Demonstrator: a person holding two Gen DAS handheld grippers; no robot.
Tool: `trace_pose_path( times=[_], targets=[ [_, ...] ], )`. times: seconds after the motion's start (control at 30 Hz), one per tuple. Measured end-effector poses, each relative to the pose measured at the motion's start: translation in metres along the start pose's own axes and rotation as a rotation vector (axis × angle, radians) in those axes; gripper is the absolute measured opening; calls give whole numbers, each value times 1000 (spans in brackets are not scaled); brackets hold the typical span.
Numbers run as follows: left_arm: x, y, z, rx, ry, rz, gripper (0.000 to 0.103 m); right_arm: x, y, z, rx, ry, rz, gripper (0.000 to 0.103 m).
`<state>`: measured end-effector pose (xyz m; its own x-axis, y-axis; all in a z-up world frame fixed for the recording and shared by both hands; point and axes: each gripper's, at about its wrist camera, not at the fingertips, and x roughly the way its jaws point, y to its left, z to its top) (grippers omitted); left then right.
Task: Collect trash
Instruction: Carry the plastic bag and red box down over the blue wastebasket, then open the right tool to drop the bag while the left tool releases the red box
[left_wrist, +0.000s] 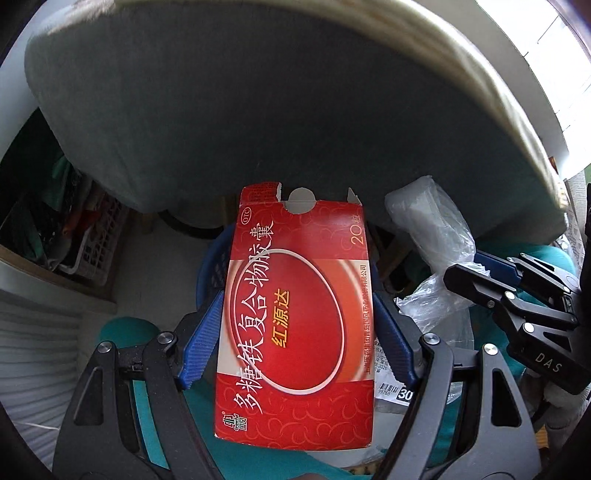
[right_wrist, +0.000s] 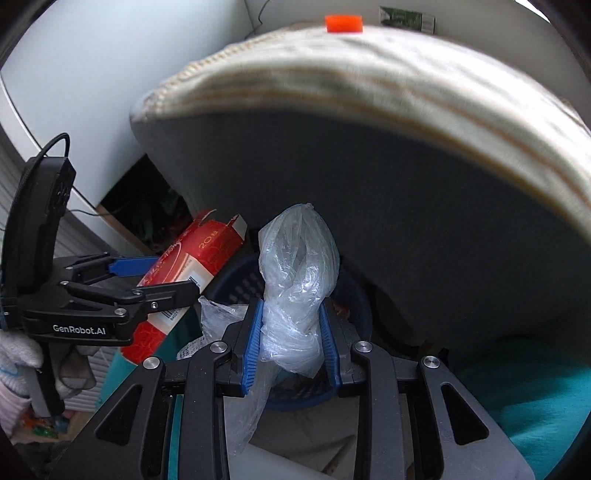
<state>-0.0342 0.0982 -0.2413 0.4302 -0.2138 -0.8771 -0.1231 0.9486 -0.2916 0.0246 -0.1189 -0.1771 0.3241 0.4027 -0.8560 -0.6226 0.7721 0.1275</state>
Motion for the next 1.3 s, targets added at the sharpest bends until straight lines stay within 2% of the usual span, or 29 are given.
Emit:
trace_pose_path(
  times=[0.73, 0.83, 0.97, 1.0, 1.3],
  targets=[
    [33, 1, 1, -21, 70, 32, 82, 62, 10, 7, 57, 94, -11, 31],
    [34, 0, 2, -21, 79, 30, 82, 66, 8, 9, 71, 106, -6, 34],
    [38, 4, 5, -41, 97, 34, 82, 70, 7, 10, 73, 121, -17, 53],
    [39, 5, 6, -45, 103, 33, 82, 72, 8, 10, 72, 122, -20, 55],
    [38, 6, 6, -36, 101, 24, 82, 77, 10, 11, 80, 131, -19, 55]
  ],
)
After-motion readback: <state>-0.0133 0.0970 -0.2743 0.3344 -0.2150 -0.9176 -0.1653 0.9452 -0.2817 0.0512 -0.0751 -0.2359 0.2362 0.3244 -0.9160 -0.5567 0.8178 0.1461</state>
